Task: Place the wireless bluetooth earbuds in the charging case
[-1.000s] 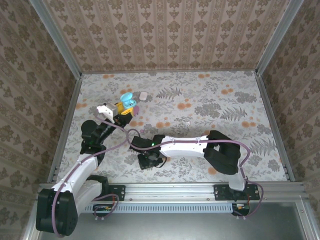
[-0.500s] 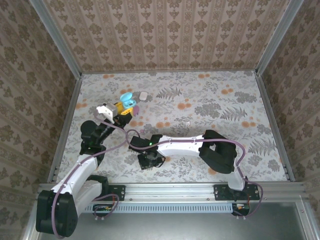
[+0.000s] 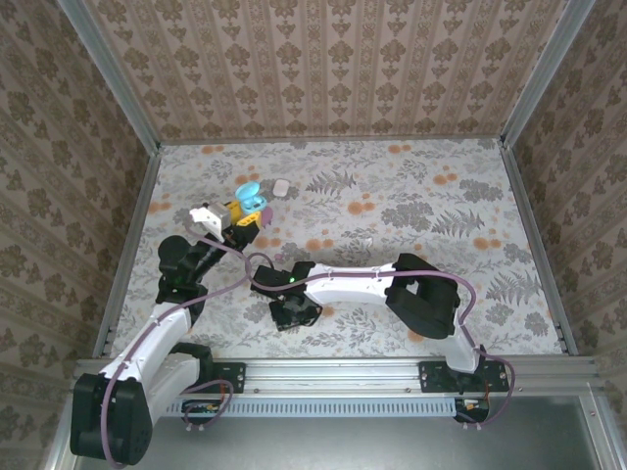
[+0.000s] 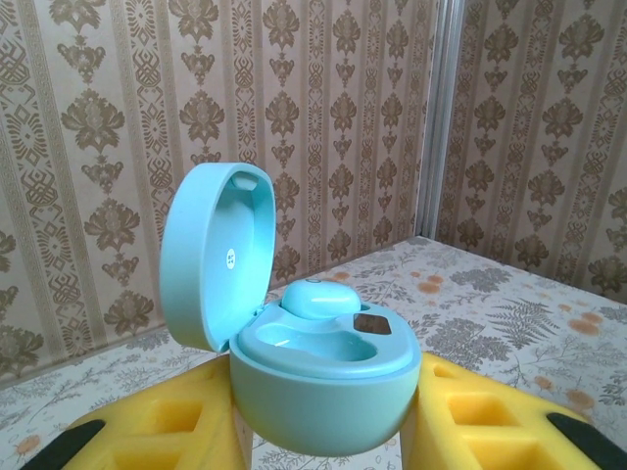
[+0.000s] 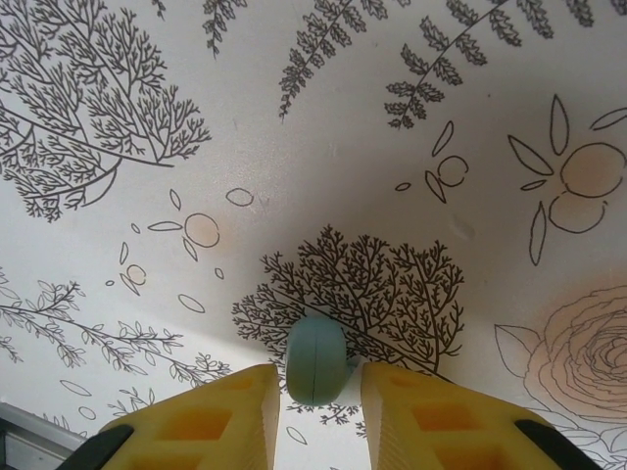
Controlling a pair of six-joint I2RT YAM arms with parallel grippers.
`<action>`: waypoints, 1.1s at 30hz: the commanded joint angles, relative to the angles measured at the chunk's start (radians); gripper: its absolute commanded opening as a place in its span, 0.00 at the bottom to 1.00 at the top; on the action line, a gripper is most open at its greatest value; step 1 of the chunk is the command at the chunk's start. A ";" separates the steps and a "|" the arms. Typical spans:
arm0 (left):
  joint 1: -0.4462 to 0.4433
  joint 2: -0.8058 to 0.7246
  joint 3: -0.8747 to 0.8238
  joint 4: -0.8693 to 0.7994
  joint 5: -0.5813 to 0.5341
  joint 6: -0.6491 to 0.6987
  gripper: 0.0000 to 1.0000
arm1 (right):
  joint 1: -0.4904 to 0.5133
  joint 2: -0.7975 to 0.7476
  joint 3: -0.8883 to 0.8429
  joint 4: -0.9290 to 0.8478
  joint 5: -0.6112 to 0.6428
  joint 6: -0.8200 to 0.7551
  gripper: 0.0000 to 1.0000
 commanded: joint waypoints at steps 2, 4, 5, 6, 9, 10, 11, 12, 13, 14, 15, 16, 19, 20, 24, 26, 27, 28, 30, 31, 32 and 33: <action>-0.007 -0.021 0.007 0.010 -0.001 0.016 0.38 | -0.007 0.038 0.025 -0.040 0.003 -0.010 0.30; -0.007 -0.023 0.006 0.007 -0.003 0.015 0.38 | -0.007 0.043 0.038 -0.063 0.020 -0.013 0.29; -0.007 -0.024 0.007 0.007 -0.003 0.017 0.38 | -0.007 0.047 0.042 -0.076 0.028 -0.016 0.29; -0.007 -0.023 0.006 0.007 -0.003 0.017 0.38 | -0.007 0.048 0.044 -0.081 0.036 -0.016 0.29; -0.007 -0.025 0.007 0.007 -0.003 0.016 0.38 | -0.007 0.051 0.044 -0.084 0.042 -0.018 0.29; -0.007 -0.025 0.007 0.007 -0.003 0.016 0.38 | -0.008 0.051 0.044 -0.084 0.043 -0.018 0.28; -0.007 -0.025 0.007 0.007 -0.003 0.016 0.38 | -0.007 0.050 0.044 -0.084 0.047 -0.017 0.28; -0.007 -0.024 0.007 0.007 -0.003 0.016 0.38 | -0.008 0.050 0.044 -0.084 0.048 -0.016 0.28; -0.007 -0.024 0.007 0.007 -0.003 0.015 0.38 | -0.010 0.050 0.044 -0.086 0.050 -0.018 0.28; -0.007 -0.025 0.007 0.008 -0.003 0.015 0.38 | -0.012 0.051 0.044 -0.087 0.054 -0.018 0.28; -0.007 -0.025 0.006 0.006 -0.003 0.016 0.38 | -0.014 0.051 0.042 -0.086 0.052 -0.019 0.28; -0.007 -0.024 0.007 0.007 -0.004 0.016 0.38 | -0.016 0.051 0.040 -0.083 0.048 -0.020 0.28; -0.007 -0.024 0.007 0.006 -0.004 0.016 0.38 | -0.016 0.054 0.042 -0.077 0.042 -0.025 0.27; -0.007 -0.025 0.007 0.007 -0.004 0.017 0.38 | -0.017 0.056 0.042 -0.076 0.040 -0.027 0.28; -0.007 -0.024 0.007 0.007 -0.004 0.016 0.38 | -0.018 0.071 0.058 -0.079 0.029 -0.037 0.29; -0.007 -0.025 0.006 0.006 -0.004 0.016 0.38 | -0.018 0.079 0.065 -0.083 0.030 -0.039 0.29; -0.007 -0.024 0.006 0.008 -0.005 0.014 0.38 | -0.018 0.082 0.069 -0.084 0.028 -0.042 0.28; -0.008 -0.024 0.007 0.008 -0.004 0.014 0.38 | -0.018 0.087 0.074 -0.088 0.028 -0.043 0.28; -0.008 -0.025 0.006 0.008 -0.004 0.013 0.38 | -0.018 0.092 0.083 -0.094 0.030 -0.049 0.27; -0.008 -0.026 0.007 0.008 -0.004 0.013 0.38 | -0.019 0.092 0.085 -0.093 0.031 -0.050 0.27; -0.008 -0.025 0.006 0.008 -0.006 0.014 0.38 | -0.021 0.095 0.087 -0.092 0.030 -0.052 0.27; -0.008 -0.023 0.007 0.008 -0.006 0.014 0.38 | -0.021 0.094 0.089 -0.092 0.029 -0.054 0.27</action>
